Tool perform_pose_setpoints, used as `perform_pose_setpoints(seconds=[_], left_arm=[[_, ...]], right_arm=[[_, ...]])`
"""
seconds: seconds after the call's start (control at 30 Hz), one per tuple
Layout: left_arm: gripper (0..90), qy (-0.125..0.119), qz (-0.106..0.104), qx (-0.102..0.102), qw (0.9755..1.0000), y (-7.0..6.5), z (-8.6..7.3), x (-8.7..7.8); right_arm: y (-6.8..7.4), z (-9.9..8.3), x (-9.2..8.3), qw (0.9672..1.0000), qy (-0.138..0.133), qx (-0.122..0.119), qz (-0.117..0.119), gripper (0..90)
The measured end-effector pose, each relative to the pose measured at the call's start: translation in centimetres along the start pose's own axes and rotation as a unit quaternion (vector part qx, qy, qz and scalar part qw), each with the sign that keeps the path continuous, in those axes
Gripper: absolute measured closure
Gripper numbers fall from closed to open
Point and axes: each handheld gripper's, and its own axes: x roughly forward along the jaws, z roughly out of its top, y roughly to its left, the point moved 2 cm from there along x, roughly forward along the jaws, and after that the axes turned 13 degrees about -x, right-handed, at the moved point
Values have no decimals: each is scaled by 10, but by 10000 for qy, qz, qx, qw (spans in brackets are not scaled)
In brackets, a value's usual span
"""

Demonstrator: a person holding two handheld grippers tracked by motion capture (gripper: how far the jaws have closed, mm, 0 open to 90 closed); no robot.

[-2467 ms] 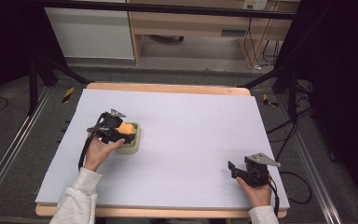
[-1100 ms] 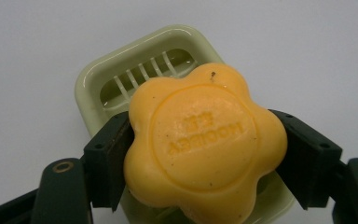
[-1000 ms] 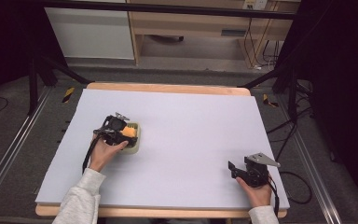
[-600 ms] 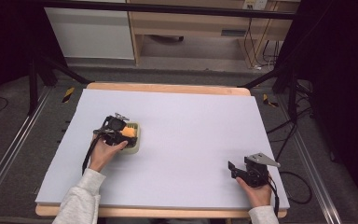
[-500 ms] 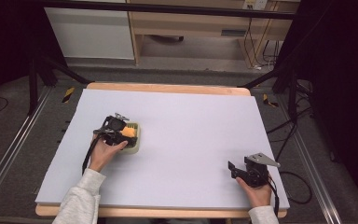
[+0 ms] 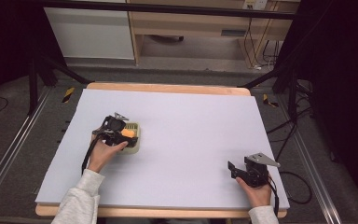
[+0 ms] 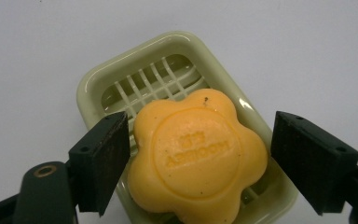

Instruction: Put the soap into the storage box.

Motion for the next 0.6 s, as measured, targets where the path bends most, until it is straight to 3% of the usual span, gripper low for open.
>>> perform_pose_setpoints(seconds=[0.3, 0.6], left_arm=[[194, -180, -70, 62, 9998, -5, 1, -11], [206, -559, -44, 67, 9984, -9, -3, -32]], right_arm=[[-1, 1, -1, 10000, -23, 63, 10, 278], [-4, 1, 3, 9999, 10, 89, -93, 284]])
